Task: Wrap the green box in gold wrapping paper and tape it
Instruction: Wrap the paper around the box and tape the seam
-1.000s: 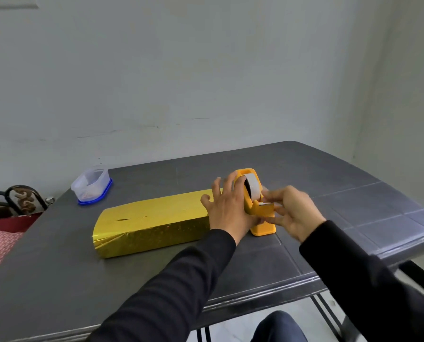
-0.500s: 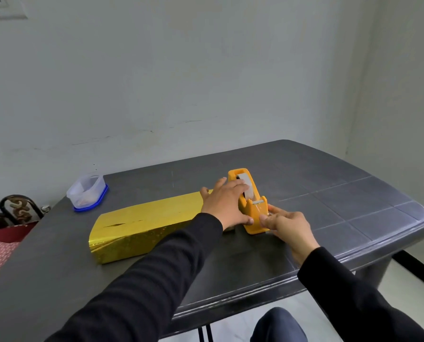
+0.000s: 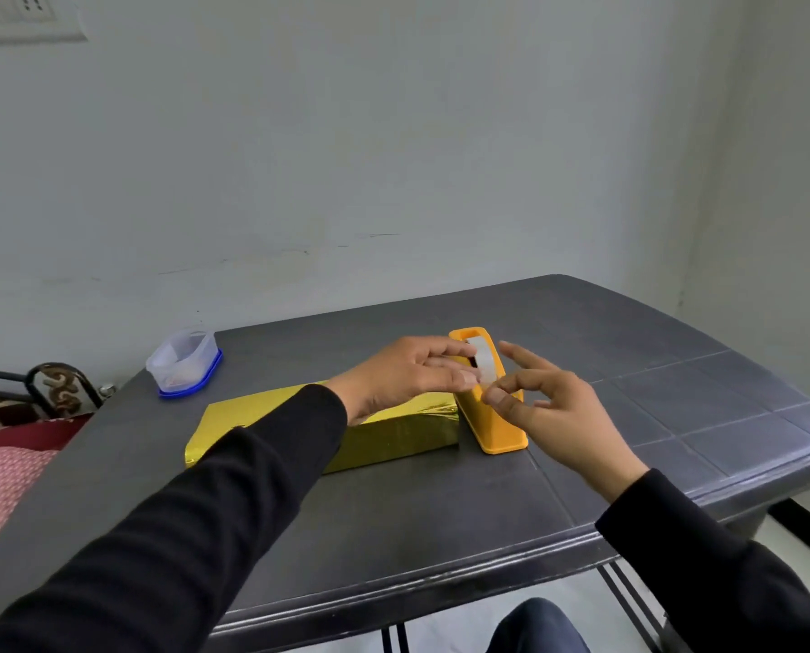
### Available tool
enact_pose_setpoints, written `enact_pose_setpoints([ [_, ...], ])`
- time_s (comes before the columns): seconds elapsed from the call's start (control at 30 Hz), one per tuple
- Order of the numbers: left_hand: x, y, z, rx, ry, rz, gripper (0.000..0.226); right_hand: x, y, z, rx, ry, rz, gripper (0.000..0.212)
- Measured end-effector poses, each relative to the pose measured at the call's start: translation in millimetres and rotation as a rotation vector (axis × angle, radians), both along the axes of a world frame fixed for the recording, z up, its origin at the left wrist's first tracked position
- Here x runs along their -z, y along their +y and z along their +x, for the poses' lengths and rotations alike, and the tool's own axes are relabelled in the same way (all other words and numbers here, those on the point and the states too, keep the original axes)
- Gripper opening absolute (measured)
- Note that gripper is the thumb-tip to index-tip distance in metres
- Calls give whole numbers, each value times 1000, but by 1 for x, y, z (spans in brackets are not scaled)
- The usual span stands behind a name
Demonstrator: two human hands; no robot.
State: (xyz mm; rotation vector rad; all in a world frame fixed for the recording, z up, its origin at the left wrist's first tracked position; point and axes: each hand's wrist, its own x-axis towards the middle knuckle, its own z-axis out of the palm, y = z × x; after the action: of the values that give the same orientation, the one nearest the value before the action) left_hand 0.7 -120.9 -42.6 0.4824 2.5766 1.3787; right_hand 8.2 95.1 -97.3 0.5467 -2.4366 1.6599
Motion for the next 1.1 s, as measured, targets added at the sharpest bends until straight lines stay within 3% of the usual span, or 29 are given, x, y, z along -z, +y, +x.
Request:
enact_pose_setpoints([
  [0.13, -7, -28, 19, -33, 49, 41, 49, -15, -33, -1, -94, 43, 90, 14],
  [0.33, -10, -78, 46, -271, 298, 50, 22, -35, -90, -9, -231, 11, 283, 23],
  [0.47, -13, -112, 65, -309, 191, 57, 22, -55, -132, -12, -296, -12, 413, 26],
  [0.6, -14, -142, 72, -423, 224, -33, 30, -70, -174, -17, -372, -50, 497, 15],
  [0.77, -8, -171, 71, -563, 174, 150, 13, -80, -206, -31, -503, -253, 496, 16],
  [0.93, -1, -184, 69, -647, 106, 250, 12, -81, -218, -41, -582, -399, 467, 18],
  [1.1, 7, -177, 61, -812, -49, 420, 19, -75, -226, -49, -522, -520, 428, 14],
])
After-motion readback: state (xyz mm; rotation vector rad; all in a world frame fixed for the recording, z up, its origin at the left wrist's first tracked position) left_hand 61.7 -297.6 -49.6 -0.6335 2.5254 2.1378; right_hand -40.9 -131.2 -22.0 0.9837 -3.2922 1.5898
